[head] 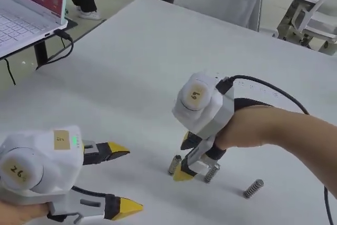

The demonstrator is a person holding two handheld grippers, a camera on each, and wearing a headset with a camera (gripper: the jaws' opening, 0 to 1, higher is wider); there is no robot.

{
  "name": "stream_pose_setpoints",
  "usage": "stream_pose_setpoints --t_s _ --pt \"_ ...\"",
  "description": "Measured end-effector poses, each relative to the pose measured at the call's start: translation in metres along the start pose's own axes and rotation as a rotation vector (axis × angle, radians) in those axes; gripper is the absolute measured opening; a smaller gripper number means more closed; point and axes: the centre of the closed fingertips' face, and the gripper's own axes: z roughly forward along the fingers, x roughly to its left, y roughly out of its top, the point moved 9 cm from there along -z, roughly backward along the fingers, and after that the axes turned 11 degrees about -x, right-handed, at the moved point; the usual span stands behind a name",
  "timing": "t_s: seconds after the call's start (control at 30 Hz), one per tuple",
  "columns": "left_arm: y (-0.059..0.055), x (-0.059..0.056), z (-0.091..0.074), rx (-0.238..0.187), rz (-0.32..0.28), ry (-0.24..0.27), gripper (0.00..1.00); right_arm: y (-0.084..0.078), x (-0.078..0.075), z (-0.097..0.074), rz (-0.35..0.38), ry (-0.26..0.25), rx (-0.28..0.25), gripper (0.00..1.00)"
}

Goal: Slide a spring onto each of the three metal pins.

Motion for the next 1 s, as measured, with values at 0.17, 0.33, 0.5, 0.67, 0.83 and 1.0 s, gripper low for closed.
stream_pose_setpoints --t_s 0.17,0.33,0.5,0.67,0.83,1.0 --pt "0.002 0.001 0.0 0.002 -0.001 0.003 0.56 -0.004 0.0 -0.007 0.042 -0.026 -0.084 0.51" --pt "0.005 0.0 0.003 0.005 0.003 0.001 0.56 -0.01 0.0 -0.014 0.073 -0.063 -0.156 0.58" --pt "0.007 0.001 0.004 0.016 0.006 -0.001 0.56 -0.016 0.0 -0.024 0.104 -0.106 -0.233 0.61" --pt "0.012 0.002 0.006 0.018 0.003 0.001 0.56 -0.021 0.001 -0.037 0.139 -0.15 -0.328 0.65" --pt "0.016 0.002 0.01 0.013 -0.001 0.007 0.57 -0.029 0.004 -0.05 0.152 -0.208 -0.399 0.68" --pt "0.018 0.002 0.013 0.016 -0.001 0.006 0.57 -0.041 0.007 -0.064 0.187 -0.264 -0.471 0.7"
